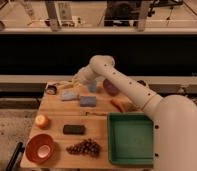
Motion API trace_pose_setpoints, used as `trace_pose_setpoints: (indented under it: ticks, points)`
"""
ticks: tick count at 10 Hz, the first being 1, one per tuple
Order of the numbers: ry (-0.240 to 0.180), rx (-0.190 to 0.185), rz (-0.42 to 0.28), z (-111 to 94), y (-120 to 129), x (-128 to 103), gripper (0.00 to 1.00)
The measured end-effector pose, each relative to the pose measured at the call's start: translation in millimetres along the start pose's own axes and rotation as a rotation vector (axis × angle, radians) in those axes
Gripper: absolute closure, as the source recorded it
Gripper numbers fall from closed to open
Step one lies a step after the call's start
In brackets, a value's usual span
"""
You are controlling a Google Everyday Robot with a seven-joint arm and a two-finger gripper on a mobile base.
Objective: Place banana in plastic cup
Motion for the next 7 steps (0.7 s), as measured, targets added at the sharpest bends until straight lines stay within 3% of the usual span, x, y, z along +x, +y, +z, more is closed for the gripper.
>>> trace_pose_setpoints:
  ticks: [3,7]
  points:
    - [0.038,0.011,0.008,-6.5,-2.9,16.2,1.00]
    - [0.056,0.015,0.050,-6.3,-1.1,41.7,1.00]
